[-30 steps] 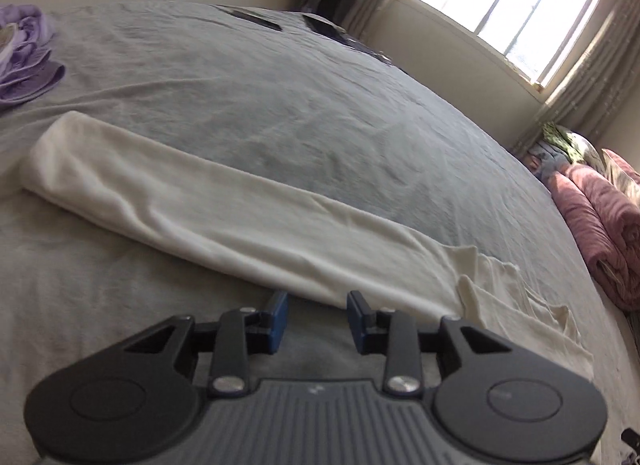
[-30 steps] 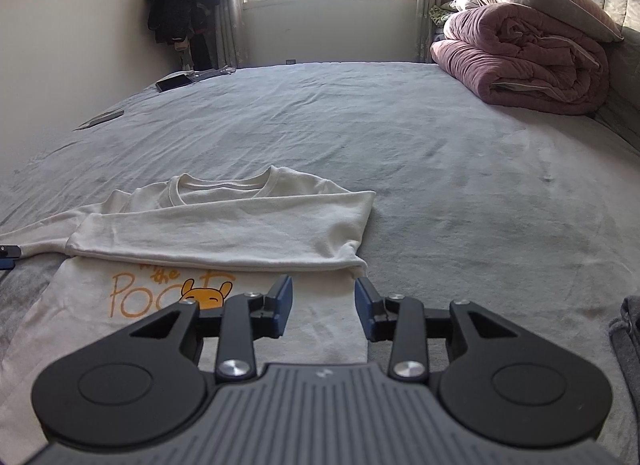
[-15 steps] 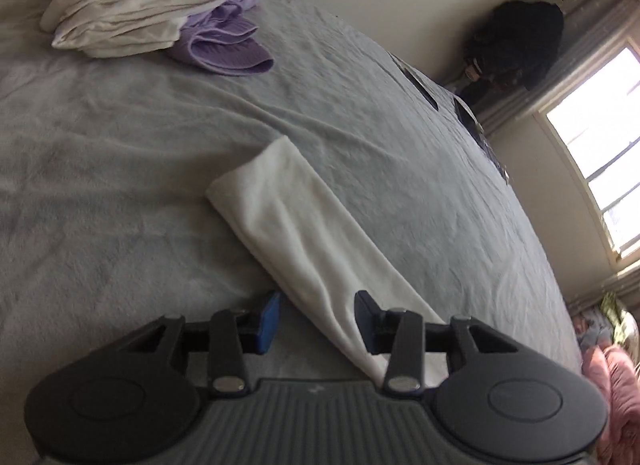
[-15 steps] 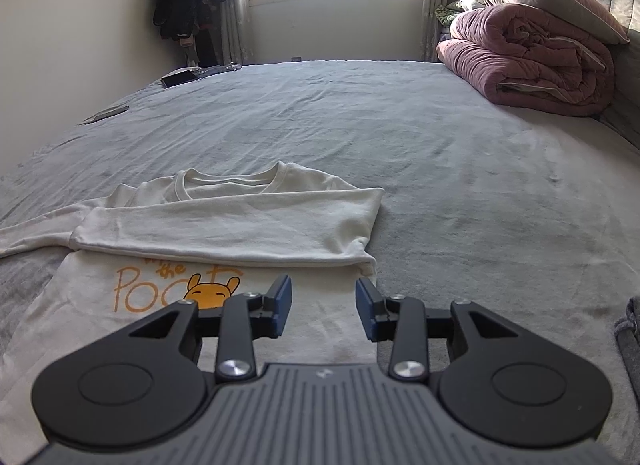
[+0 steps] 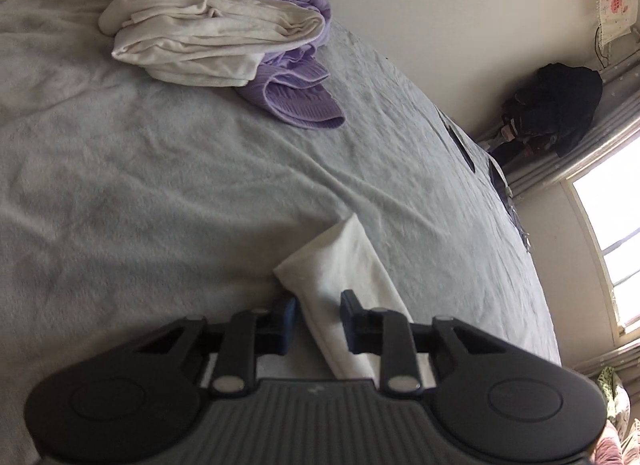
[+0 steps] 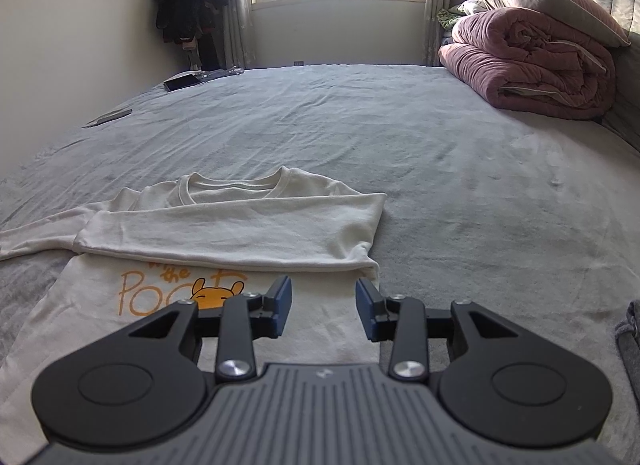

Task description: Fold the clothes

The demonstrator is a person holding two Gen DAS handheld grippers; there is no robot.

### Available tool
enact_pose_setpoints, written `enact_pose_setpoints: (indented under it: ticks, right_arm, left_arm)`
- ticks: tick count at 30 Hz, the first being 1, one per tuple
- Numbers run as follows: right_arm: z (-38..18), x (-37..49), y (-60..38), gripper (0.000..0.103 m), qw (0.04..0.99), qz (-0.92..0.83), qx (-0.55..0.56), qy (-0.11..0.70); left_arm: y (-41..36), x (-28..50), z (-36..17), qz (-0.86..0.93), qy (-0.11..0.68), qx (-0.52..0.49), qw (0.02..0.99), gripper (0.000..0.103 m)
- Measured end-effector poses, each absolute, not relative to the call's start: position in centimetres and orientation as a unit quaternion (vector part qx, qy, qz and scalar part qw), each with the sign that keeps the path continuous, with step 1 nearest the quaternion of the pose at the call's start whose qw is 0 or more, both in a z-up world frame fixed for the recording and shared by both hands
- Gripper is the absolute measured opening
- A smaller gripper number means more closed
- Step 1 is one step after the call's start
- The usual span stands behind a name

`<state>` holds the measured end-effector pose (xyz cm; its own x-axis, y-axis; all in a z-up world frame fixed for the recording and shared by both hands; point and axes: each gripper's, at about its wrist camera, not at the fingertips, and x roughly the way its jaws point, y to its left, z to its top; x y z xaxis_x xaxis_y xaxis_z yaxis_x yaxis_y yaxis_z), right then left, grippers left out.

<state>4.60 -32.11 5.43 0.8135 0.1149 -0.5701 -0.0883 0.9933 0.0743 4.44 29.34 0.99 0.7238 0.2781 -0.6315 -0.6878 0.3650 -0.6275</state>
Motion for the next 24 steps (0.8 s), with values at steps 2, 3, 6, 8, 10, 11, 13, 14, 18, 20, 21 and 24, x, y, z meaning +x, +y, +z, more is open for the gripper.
enact_pose_setpoints:
  ticks: [2,3,6,8,10,11,13,14,18,20,21,24]
  right_arm:
    - [5.5,4.6,-32.1,0.04,0.952,0.053,0.022,0.3]
    - [5.5,4.6,-32.1,0.04,0.952,0.053,0.022,0.3]
    - [5.5,4.6,-32.1,0.04,0.952,0.053,0.022,0.3]
    - [5.5,4.6,-32.1,0.04,0.953,0.053,0.022,0.299]
    - [5.5,4.6,-32.1,0.04,0.953,0.053,0.022,0.298]
    - [5.5,4.6,-32.1,0.04,0.953,0.053,0.022,0.299]
    - [5.5,4.6,-32.1,0.04,0.953,0.052,0.022,0.298]
    - [5.5,4.6,-32.1,0.04,0.953,0.052,0.022,0.298]
    - [5.6,4.6,-32.2,0.04,0.953,0.05,0.023,0.297]
    - [5.6,4.6,-32.3,0.04,0.953,0.049,0.023,0.296]
    - [5.7,4.6,-32.3,0.04,0.954,0.05,0.024,0.296]
    - [5.8,4.6,-32.4,0.04,0.954,0.05,0.024,0.294]
  left_arm:
    - [29.5,4.4,0.8,0.304,0.219,-0.475,0.796,0.014]
    - [29.7,4.4,0.7,0.304,0.219,-0.476,0.795,0.012]
    - [30.1,4.1,0.6,0.307,0.209,-0.491,0.788,0.007]
    - [29.9,3.9,0.9,0.306,0.199,-0.49,0.792,0.006]
    - [29.7,3.7,1.2,0.306,0.189,-0.488,0.795,0.006]
    - [29.6,3.6,1.3,0.306,0.184,-0.487,0.797,0.006]
    - [29.4,3.5,1.8,0.302,0.171,-0.484,0.803,0.006]
    - [29.2,3.5,2.2,0.298,0.164,-0.481,0.808,0.006]
    - [28.2,3.7,3.8,0.282,0.133,-0.464,0.829,0.005]
    - [27.6,3.8,4.6,0.271,0.117,-0.455,0.84,0.005]
    - [27.3,3.9,5.0,0.266,0.112,-0.449,0.846,0.005]
    - [26.7,4.1,6.2,0.249,0.101,-0.44,0.857,0.005]
